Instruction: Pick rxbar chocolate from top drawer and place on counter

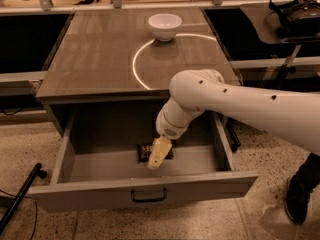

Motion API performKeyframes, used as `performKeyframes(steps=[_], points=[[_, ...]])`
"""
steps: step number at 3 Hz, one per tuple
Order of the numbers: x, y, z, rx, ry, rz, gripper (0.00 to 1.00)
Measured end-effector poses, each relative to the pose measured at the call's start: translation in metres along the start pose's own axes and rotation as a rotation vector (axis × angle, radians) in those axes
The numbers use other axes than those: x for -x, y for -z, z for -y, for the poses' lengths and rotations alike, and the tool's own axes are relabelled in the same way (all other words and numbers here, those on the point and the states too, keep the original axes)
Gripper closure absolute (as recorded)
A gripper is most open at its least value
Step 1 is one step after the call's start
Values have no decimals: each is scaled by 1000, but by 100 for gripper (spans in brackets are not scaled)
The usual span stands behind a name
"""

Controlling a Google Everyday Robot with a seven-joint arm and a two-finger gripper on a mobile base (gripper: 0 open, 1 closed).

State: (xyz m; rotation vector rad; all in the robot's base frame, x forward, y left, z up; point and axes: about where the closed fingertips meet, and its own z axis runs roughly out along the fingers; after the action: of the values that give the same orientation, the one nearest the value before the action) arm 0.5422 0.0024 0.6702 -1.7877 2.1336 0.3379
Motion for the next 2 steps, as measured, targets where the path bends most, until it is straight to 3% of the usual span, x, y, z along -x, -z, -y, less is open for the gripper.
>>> performKeyframes(steps=[2], points=[[8, -30, -6, 14, 7, -44, 0]])
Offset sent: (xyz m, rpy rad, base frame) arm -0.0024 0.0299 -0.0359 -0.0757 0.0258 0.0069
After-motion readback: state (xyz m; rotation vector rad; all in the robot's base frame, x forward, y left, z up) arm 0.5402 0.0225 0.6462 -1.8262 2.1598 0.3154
